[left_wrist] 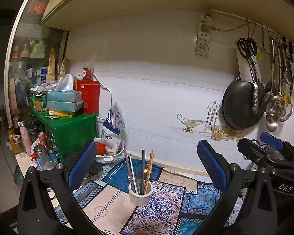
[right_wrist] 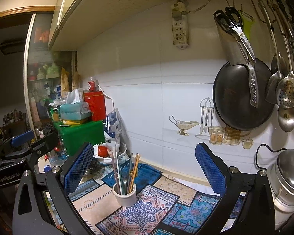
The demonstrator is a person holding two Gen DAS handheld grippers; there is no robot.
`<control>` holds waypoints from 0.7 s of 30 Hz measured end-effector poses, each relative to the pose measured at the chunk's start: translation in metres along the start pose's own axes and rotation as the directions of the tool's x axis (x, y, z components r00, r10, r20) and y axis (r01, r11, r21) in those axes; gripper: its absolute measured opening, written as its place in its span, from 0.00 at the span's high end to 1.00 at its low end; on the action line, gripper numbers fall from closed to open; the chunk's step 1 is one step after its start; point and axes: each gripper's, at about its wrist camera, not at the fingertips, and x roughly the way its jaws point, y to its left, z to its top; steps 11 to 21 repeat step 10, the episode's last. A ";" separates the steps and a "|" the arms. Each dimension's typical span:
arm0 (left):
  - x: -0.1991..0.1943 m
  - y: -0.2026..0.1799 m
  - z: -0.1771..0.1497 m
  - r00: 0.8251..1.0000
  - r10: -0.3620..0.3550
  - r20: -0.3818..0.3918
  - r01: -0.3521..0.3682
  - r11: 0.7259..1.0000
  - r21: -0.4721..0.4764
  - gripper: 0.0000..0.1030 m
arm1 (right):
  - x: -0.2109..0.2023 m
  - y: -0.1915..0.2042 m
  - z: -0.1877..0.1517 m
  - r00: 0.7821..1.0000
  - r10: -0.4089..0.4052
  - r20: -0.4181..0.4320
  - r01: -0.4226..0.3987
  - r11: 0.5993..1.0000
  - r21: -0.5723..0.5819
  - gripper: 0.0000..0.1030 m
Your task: Organize utensils
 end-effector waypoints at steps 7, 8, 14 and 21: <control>0.007 0.001 -0.002 1.000 0.000 -0.010 0.000 1.000 -0.004 0.01 | 0.006 0.000 -0.001 1.000 -0.008 -0.014 0.008 1.000 0.003 0.00; 0.008 0.002 -0.002 1.000 0.001 -0.012 -0.001 1.000 -0.005 0.01 | 0.007 0.000 -0.001 1.000 -0.009 -0.016 0.009 1.000 0.003 0.00; 0.010 0.003 -0.003 1.000 0.001 -0.017 -0.001 1.000 -0.007 0.01 | 0.010 0.001 -0.001 1.000 -0.012 -0.020 0.012 1.000 0.002 0.00; 0.010 0.003 -0.003 1.000 0.001 -0.017 -0.001 1.000 -0.007 0.01 | 0.010 0.001 -0.001 1.000 -0.012 -0.020 0.012 1.000 0.002 0.00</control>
